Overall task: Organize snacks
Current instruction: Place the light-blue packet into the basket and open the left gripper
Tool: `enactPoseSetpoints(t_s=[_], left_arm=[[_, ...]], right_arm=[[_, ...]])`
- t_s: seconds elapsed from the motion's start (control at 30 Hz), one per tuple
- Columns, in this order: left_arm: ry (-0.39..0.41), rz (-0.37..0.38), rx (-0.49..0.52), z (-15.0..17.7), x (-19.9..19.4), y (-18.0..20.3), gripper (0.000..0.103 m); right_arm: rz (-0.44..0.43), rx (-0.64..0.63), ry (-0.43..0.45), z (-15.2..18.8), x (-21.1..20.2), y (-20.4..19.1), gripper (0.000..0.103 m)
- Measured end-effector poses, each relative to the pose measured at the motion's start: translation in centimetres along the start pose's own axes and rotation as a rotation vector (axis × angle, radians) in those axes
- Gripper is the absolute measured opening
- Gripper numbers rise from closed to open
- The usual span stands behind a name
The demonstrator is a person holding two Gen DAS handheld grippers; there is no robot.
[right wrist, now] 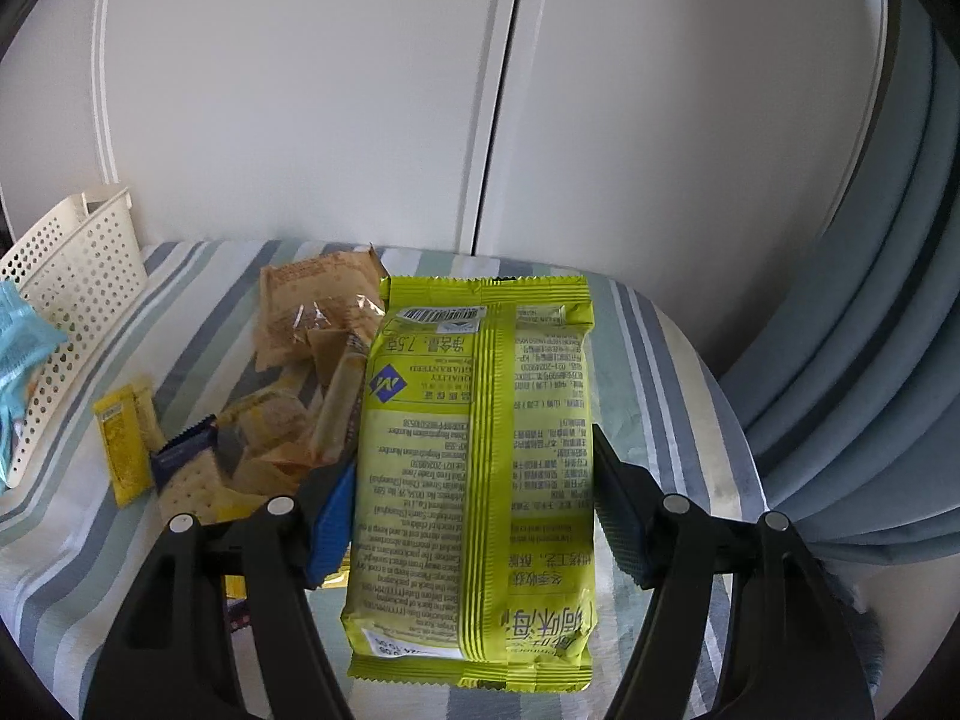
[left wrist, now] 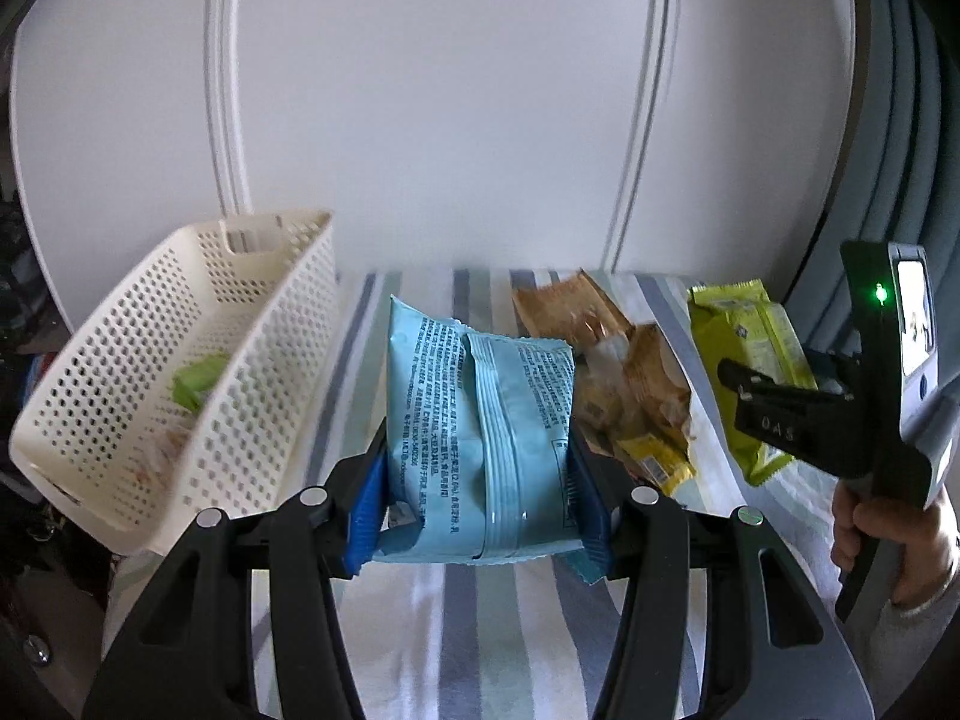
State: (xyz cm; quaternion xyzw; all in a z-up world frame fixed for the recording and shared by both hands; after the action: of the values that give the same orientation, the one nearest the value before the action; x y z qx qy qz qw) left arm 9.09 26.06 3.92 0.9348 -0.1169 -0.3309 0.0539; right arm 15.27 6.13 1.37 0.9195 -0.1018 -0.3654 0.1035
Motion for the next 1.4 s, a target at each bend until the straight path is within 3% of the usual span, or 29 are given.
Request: enactPoseSetpoints(t_s=[0.3, 0.7, 0.97, 1.03, 1.1, 1.13, 1.4], left_arm=[[0.090, -0.092, -0.044, -1.7, -2.3, -3.1, 0.054], [0.194, -0.252, -0.199, -2.8, -5.7, -10.3, 0.054], [0.189, -0.361, -0.257, -2.2, -5.6, -13.9, 0.054], [0.177, -0.375, -0.266, -2.1, -5.1, -14.5, 0.058], [0.170, -0.394, -0.273, -1.9, -5.0, -14.8, 0.089], [0.176, -0.409, -0.275, -1.8, -5.0, -14.9, 0.093], [0.191, -0.489, -0.196, -2.1, -4.9, -14.0, 0.095]], right_arm=[[-0.013, -0.014, 0.012, 0.1, -0.5, -0.6, 0.068], [-0.043, -0.026, 0.000, 0.2, -0.3, -0.9, 0.068], [-0.054, -0.025, -0.011, 0.2, 0.0, -0.9, 0.068], [-0.060, -0.023, -0.016, 0.2, 0.1, -1.0, 0.068], [-0.064, -0.019, -0.019, 0.2, 0.2, -1.0, 0.068], [-0.063, -0.017, -0.021, 0.2, 0.2, -1.0, 0.068], [-0.072, 0.013, -0.030, 0.3, 0.3, -0.8, 0.068]])
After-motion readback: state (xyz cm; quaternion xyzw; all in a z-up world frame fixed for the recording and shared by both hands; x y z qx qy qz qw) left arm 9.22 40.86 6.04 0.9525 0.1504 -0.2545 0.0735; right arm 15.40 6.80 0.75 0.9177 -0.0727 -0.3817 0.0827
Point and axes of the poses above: each gripper's, at about its wrist camera, not at the fingertips, and x roughly the way its jaws point, y to its right, z to its underside, the point moved 4 cm from there along x, roughly the way its jaws point, and after that the axes turned 10 degrees about z, right-handed, at the moved point
